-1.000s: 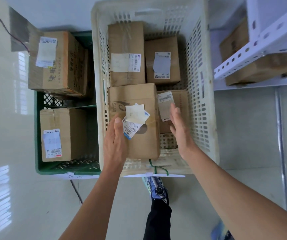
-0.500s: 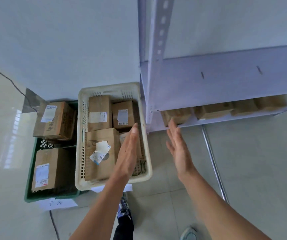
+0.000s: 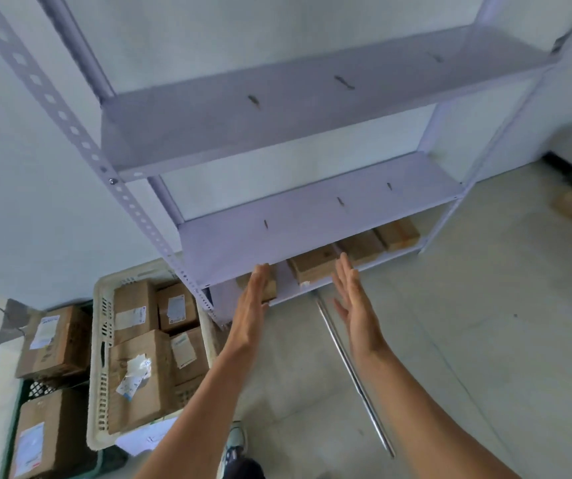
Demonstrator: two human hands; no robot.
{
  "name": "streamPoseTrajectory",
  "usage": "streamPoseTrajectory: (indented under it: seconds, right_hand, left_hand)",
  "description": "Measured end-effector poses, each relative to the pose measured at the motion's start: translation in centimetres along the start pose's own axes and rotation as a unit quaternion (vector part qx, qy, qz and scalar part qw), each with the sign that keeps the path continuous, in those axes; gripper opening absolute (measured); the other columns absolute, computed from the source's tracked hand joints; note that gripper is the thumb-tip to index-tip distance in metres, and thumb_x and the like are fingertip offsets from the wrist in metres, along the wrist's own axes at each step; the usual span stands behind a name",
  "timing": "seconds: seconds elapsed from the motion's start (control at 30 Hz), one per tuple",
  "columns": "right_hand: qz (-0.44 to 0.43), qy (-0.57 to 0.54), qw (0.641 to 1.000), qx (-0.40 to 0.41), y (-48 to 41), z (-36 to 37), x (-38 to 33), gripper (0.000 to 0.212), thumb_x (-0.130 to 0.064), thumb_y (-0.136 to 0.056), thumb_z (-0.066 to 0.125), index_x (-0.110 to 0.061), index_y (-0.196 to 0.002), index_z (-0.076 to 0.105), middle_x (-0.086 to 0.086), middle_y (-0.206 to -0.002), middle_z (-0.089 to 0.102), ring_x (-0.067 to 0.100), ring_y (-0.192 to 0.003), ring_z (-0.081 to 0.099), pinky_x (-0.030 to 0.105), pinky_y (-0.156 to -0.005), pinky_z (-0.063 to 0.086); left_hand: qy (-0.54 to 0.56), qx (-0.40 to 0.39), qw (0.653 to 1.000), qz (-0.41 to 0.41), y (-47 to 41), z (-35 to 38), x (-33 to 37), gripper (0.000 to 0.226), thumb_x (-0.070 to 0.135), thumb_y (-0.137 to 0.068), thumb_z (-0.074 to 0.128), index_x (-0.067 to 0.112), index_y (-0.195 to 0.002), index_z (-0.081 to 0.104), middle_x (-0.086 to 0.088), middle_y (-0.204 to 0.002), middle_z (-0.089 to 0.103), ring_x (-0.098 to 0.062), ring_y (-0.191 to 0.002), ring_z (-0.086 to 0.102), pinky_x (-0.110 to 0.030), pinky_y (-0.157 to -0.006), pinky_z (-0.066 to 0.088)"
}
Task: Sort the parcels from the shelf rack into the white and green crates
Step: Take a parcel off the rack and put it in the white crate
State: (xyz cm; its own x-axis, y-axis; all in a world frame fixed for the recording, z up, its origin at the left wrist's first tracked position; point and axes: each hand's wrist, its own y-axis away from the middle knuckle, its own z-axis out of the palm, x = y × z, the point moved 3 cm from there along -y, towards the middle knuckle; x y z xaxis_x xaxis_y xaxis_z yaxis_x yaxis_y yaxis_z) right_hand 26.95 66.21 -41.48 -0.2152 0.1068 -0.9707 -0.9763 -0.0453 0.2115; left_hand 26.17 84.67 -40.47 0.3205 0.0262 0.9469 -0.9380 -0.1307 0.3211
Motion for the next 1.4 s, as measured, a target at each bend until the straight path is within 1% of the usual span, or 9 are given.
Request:
streamPoseTrajectory:
  seconds: [0.07, 0.27, 0.53, 0.7, 0.8, 0.87, 1.03, 1.27, 1.4]
  right_hand:
    - [-0.003, -0.008, 1.000, 0.020, 0.6, -3.3, -1.5, 0.065, -0.081, -0.087, 0.038, -0.063, -0.149, 0.035, -0.030, -0.166, 0.033, -0.008, -0.151, 0.033, 0.035, -0.128, 0.026]
    - [0.005, -0.020, 0.997, 0.081, 0.2, -12.1, -4.5, 0.072, -0.082, -0.093, 0.037, -0.051, -0.158, 0.035, -0.030, -0.161, 0.038, -0.005, -0.151, 0.036, 0.041, -0.129, 0.029]
    - [0.019, -0.013, 0.995, 0.099, -7.6, -23.8, -6.2, 0.065, -0.083, -0.089, 0.038, -0.061, -0.149, 0.039, -0.045, -0.149, 0.043, -0.010, -0.147, 0.039, 0.039, -0.128, 0.031]
    - [0.043, 0.002, 0.994, 0.104, -14.9, -32.0, -7.6, 0.065, -0.085, -0.086, 0.038, -0.062, -0.146, 0.038, -0.039, -0.152, 0.042, -0.006, -0.149, 0.039, 0.032, -0.123, 0.033]
    - [0.053, 0.007, 0.993, 0.104, -18.8, -35.9, -8.8, 0.058, -0.079, -0.092, 0.035, -0.059, -0.146, 0.037, -0.037, -0.152, 0.042, -0.005, -0.149, 0.039, 0.033, -0.123, 0.033]
    - [0.055, 0.012, 0.993, 0.100, -20.9, -37.9, -9.6, 0.066, -0.084, -0.086, 0.037, -0.059, -0.147, 0.037, -0.037, -0.152, 0.042, -0.005, -0.148, 0.039, 0.031, -0.121, 0.033]
    - [0.066, 0.017, 0.993, 0.093, -24.9, -42.2, -10.4, 0.077, -0.078, -0.091, 0.034, -0.046, -0.161, 0.031, -0.030, -0.158, 0.040, -0.005, -0.148, 0.039, 0.036, -0.125, 0.031]
    - [0.098, 0.037, 0.993, 0.047, -31.1, -48.5, -8.2, 0.058, -0.078, -0.093, 0.033, -0.057, -0.147, 0.036, -0.034, -0.151, 0.043, -0.006, -0.146, 0.040, 0.035, -0.124, 0.032]
    - [0.122, 0.035, 0.992, 0.008, -35.7, -52.8, -5.7, 0.077, -0.088, -0.086, 0.039, -0.051, -0.154, 0.034, -0.028, -0.159, 0.041, -0.001, -0.150, 0.038, 0.037, -0.126, 0.031]
  left_hand:
    - [-0.003, -0.013, 1.000, -0.006, 0.3, 2.9, 1.2, 0.078, 0.076, -0.101, 0.031, 0.032, -0.165, 0.042, 0.016, -0.168, 0.044, -0.010, -0.156, 0.040, -0.044, -0.127, 0.032]
    - [-0.020, -0.049, 0.998, -0.017, -0.8, 11.1, 4.0, 0.088, 0.078, -0.094, 0.031, 0.027, -0.165, 0.040, 0.009, -0.168, 0.044, -0.014, -0.153, 0.042, -0.054, -0.130, 0.030]
    - [0.000, -0.055, 0.998, -0.038, -8.2, 22.5, 4.3, 0.071, 0.077, -0.099, 0.033, 0.037, -0.157, 0.044, 0.014, -0.155, 0.050, -0.014, -0.152, 0.043, -0.053, -0.128, 0.032]
    - [0.010, -0.048, 0.997, -0.065, -15.1, 31.1, 3.5, 0.072, 0.066, -0.104, 0.029, 0.028, -0.163, 0.041, 0.012, -0.161, 0.048, -0.010, -0.149, 0.045, -0.039, -0.115, 0.036]
    - [0.023, -0.052, 0.995, -0.084, -18.1, 35.7, 3.7, 0.067, 0.060, -0.109, 0.028, 0.024, -0.164, 0.041, 0.009, -0.163, 0.048, -0.012, -0.151, 0.044, -0.042, -0.119, 0.036]
    - [0.026, -0.057, 0.994, -0.092, -19.6, 38.4, 4.3, 0.078, 0.070, -0.103, 0.032, 0.024, -0.166, 0.038, 0.009, -0.163, 0.048, -0.012, -0.150, 0.045, -0.046, -0.123, 0.035]
    - [0.030, -0.059, 0.993, -0.095, -22.1, 43.5, 5.5, 0.086, 0.078, -0.094, 0.036, 0.027, -0.164, 0.038, 0.019, -0.144, 0.054, -0.008, -0.140, 0.047, -0.047, -0.124, 0.035]
    - [0.033, -0.040, 0.990, -0.135, -25.9, 49.6, 3.2, 0.089, 0.082, -0.094, 0.034, 0.025, -0.161, 0.044, 0.008, -0.166, 0.045, -0.014, -0.154, 0.041, -0.050, -0.128, 0.032]
    - [0.025, -0.007, 0.988, -0.154, -28.9, 54.0, 0.3, 0.092, 0.076, -0.091, 0.031, 0.023, -0.166, 0.039, 0.006, -0.171, 0.040, -0.014, -0.158, 0.036, -0.052, -0.130, 0.029]
